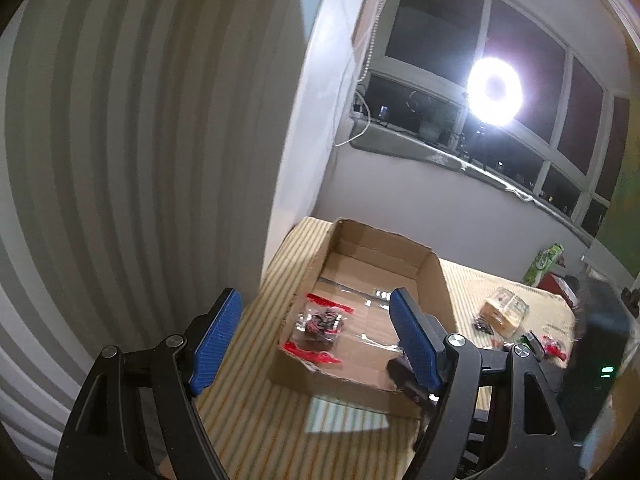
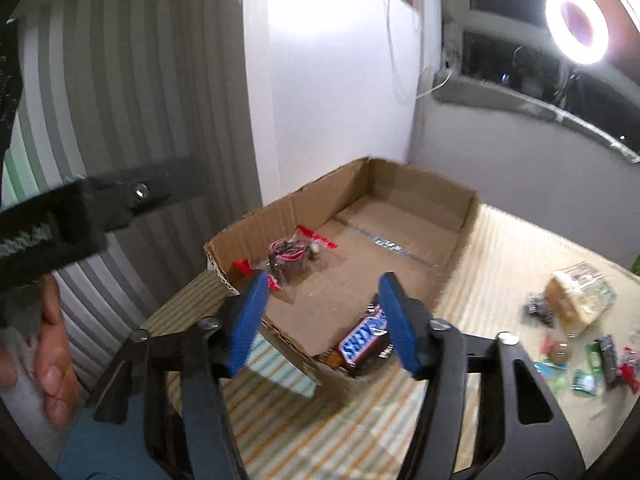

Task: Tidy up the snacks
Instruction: 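Open both grippers to drop the pastry and Snickers into the box, then grasp the green egg pack with the left gripper while the right grasps the red-wrapped pastry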

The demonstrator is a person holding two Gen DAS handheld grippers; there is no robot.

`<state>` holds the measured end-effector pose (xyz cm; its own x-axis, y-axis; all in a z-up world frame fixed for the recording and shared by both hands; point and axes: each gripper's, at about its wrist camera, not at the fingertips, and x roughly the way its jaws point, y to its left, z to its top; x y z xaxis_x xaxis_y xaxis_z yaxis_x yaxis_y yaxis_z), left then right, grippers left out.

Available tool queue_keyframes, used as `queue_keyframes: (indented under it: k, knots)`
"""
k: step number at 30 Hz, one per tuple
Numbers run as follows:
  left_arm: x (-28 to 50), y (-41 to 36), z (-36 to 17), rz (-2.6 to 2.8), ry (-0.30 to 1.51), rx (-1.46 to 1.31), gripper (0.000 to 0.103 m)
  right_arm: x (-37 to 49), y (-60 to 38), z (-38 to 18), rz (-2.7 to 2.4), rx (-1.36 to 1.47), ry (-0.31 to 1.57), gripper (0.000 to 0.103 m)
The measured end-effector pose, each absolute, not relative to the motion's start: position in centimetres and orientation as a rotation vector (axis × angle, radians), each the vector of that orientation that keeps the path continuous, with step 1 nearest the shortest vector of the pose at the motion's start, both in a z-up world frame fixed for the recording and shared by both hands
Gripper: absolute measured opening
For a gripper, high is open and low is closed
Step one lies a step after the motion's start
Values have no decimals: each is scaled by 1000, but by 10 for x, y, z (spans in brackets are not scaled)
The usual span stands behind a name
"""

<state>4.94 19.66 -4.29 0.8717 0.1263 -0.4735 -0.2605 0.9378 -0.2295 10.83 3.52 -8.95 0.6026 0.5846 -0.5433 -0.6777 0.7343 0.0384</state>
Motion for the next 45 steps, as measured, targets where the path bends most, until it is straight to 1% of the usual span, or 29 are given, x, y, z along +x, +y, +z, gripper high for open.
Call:
queue_keyframes:
  k: [1, 3, 5, 8, 13, 19, 21, 27, 33, 39, 45]
  knots:
    - [49, 193, -41, 202, 471, -288, 76, 105, 30, -86, 727, -181, 544, 76]
    - [47, 189, -37, 196, 468, -283, 76, 100, 19, -79, 698, -184, 514, 93]
    - [45, 180, -30, 185, 455, -268, 76, 96, 4, -73, 660, -178, 489, 103]
    - [44, 163, -23, 175, 441, -241, 79, 93, -26, -68, 593, -164, 483, 103]
    - [49, 128, -15, 138, 438, -202, 79, 90, -104, -66, 418, -133, 467, 103]
    - [59, 67, -13, 43, 444, -134, 79, 90, -202, -61, 235, -34, 476, 103]
    - [62, 49, -10, 6, 441, -112, 79, 87, -222, -56, 202, -12, 463, 103]
    - [65, 24, 3, -36, 401, -57, 80, 74, -245, -42, 169, 4, 426, 103]
    - [70, 13, -2, -41, 416, -45, 80, 76, -253, -56, 165, 9, 453, 103]
    - [87, 2, -23, -56, 475, -34, 80, 100, -267, -89, 144, 24, 522, 103]
    - [125, -20, -68, -84, 592, -17, 80, 139, -292, -127, 92, 41, 611, 103]
